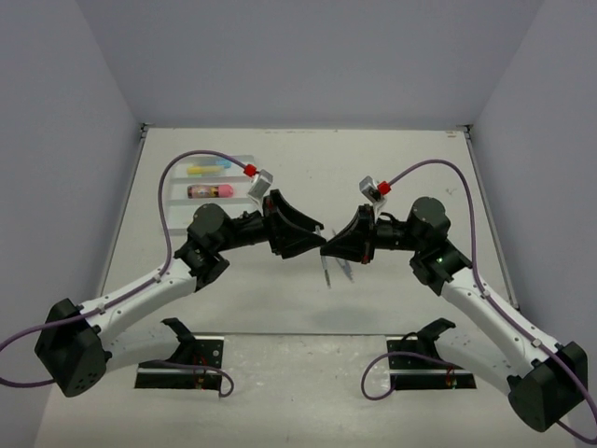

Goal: Sort the stationery into containers
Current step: Pick up the pen from the center of the board, then place the pen in the storage box.

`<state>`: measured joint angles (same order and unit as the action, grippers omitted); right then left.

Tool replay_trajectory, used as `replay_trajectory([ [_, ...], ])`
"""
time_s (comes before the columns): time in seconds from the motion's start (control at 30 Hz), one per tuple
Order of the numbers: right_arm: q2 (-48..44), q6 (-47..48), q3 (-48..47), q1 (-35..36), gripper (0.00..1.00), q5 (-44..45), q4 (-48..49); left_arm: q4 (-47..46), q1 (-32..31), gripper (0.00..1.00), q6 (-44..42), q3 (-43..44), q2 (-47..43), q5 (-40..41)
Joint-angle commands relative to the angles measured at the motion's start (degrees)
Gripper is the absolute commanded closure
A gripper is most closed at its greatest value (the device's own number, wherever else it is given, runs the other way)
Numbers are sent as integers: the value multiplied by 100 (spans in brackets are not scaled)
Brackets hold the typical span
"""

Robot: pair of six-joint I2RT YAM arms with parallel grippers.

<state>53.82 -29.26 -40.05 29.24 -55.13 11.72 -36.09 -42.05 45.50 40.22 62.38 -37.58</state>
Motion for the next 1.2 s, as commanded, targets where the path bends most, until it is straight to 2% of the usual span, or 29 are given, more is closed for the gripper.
replay_trajectory([
  [0.0, -225, -134, 6, 42, 100, -476, 402, -84, -116, 50, -252, 329, 352, 364],
  [0.03, -249, -116, 15, 38, 100, -480, 392, -47, -167, 61, -254, 392, 454, 383],
  [0.17, -252, 1, -33, 46, 100, -373, 189, 3, -367, 94, -333, 566, 610, 420],
  [0.2, -249, 73, -51, 46, 99, -308, 78, 39, -391, 100, -343, 605, 609, 448],
  [0.23, -249, 135, -69, 46, 97, -205, -35, 110, -391, 100, -357, 629, 577, 542],
  [0.27, -255, 219, -91, 43, 83, -81, -165, 212, -395, 100, -392, 651, 533, 692],
  [0.3, -286, 314, -110, 38, 55, 157, -356, 489, -396, 100, -458, 690, 458, 1078],
  [0.33, -338, 361, -116, 38, 38, 530, -602, 967, -384, 100, -517, 766, 359, 1702],
  [0.37, -430, 410, -95, 38, 15, 1160, -900, 1717, -329, 100, -418, 909, 287, 2636],
  [0.4, -520, 419, -66, 38, 2, 2073, -1257, 2650, -168, 100, -269, 1099, 245, 3702],
  [0.43, -598, 355, -13, 38, 1, 3007, -1565, 3414, 87, 100, -9, 1242, 229, 4516],
  [0.5, -861, -17, 110, 38, 1, 4696, -2086, 4225, 911, 100, 638, 1154, 130, 5223],
  [0.6, -1160, -275, 314, 36, 1, 5471, -2377, 4288, 1853, 100, 1393, 765, 41, 5884],
  [0.63, -1311, -282, 401, 29, 1, 5487, -2386, 4302, 2285, 100, 1661, 744, 98, 6050],
  [0.67, -1332, -280, 415, 29, 1, 5467, -2394, 4344, 2377, 100, 1700, 775, 141, 6050],
  [0.73, -1546, -256, 557, 37, 1, 5253, -2396, 4392, 3364, 100, 2140, 957, 626, 6015],
  [0.83, -1549, -274, 653, 38, 1, 5192, -2499, 4237, 4007, 100, 2722, 1128, 1131, 5911],
  [1.03, -1328, -304, 807, 38, 1, 4857, -2490, 4182, 4345, 100, 3246, 1169, 1749, 6358],
  [1.17, -1019, -31, 676, 38, 5, 4562, -2690, 3744, 4434, 100, 3405, 546, 1812, 6272],
])
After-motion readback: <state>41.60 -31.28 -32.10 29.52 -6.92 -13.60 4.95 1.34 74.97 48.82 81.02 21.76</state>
